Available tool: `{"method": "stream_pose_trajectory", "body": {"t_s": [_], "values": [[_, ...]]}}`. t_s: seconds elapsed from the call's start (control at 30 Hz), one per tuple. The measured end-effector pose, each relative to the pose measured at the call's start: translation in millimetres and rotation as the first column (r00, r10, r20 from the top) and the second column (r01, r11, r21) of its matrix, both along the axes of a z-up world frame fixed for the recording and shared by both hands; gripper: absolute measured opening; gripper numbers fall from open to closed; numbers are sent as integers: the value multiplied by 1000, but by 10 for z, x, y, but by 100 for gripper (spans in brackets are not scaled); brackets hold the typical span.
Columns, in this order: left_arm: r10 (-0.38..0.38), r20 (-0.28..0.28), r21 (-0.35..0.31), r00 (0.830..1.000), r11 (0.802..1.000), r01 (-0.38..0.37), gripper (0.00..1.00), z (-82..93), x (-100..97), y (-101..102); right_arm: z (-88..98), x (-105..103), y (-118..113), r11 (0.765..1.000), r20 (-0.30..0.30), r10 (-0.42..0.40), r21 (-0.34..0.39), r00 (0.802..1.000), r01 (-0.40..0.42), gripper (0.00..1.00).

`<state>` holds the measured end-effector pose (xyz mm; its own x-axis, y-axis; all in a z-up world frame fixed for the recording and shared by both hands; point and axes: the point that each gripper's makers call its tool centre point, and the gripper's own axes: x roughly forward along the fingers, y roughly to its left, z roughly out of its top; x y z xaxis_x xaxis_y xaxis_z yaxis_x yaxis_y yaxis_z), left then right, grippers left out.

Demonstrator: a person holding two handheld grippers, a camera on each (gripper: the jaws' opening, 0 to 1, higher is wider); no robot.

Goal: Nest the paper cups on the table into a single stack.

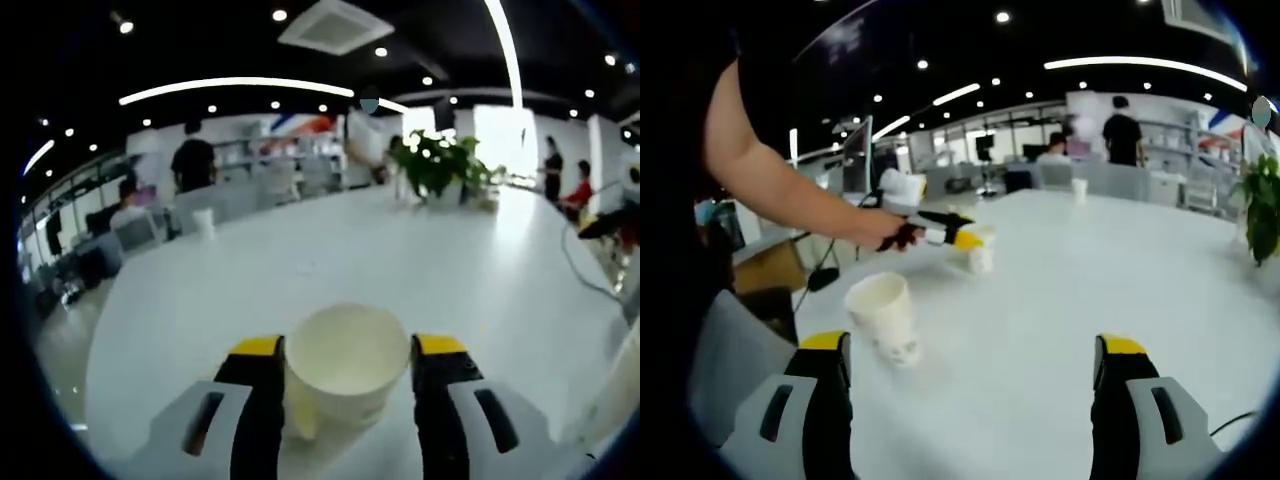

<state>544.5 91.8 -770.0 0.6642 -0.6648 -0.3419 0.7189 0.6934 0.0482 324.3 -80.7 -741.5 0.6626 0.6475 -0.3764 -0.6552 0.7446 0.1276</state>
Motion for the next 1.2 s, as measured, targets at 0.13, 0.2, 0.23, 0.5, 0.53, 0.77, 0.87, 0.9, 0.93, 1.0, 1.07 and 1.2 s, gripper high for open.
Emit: {"method": "stream_pose_trajectory", "body": {"t_s": [0.13,0.2,0.23,0.5,0.53,0.77,0.87,0.9,0.93,1.0,1.07,1.2], "values": [[-15,-18,1,1000,1000,15,49,-38,-28,-24,8,1,21,1000,1,4,1,1000,-4,100],[-24,-21,6,999,1000,24,50,-64,-42,-37,8,-2,26,1000,1,5,0,1000,-5,100],[-27,-25,4,999,1000,27,50,-70,-45,-43,9,-5,28,1000,0,5,1,1000,-5,100],[-39,-28,1,999,999,39,56,-75,-71,-89,-7,-28,28,1000,-5,4,-1,1000,-4,100],[-38,-23,3,999,999,38,55,-67,-72,-88,-8,-30,28,1000,-6,3,-1,1000,-3,100],[-49,-24,4,999,999,49,49,-61,-103,-107,-11,-25,25,1000,-8,4,0,1000,-4,100],[-57,-39,17,998,998,58,50,-116,-131,-116,-7,-18,33,1000,-6,7,-1,1000,-7,100],[-59,-43,18,997,998,60,50,-134,-140,-118,-4,-13,36,1000,-7,8,-1,1000,-8,100],[-62,-44,20,997,998,63,51,-144,-145,-121,-3,-11,36,1000,-6,8,-1,1000,-8,100],[-61,-46,22,997,998,62,50,-169,-146,-119,-2,-7,35,1000,-5,8,-1,1000,-8,100],[-62,-50,27,997,998,63,48,-192,-144,-121,1,-9,37,1000,-6,8,-1,1000,-8,100],[-62,-51,44,997,997,65,44,-227,-138,-112,-2,-25,34,1000,-8,9,-4,1000,-9,100]]}}
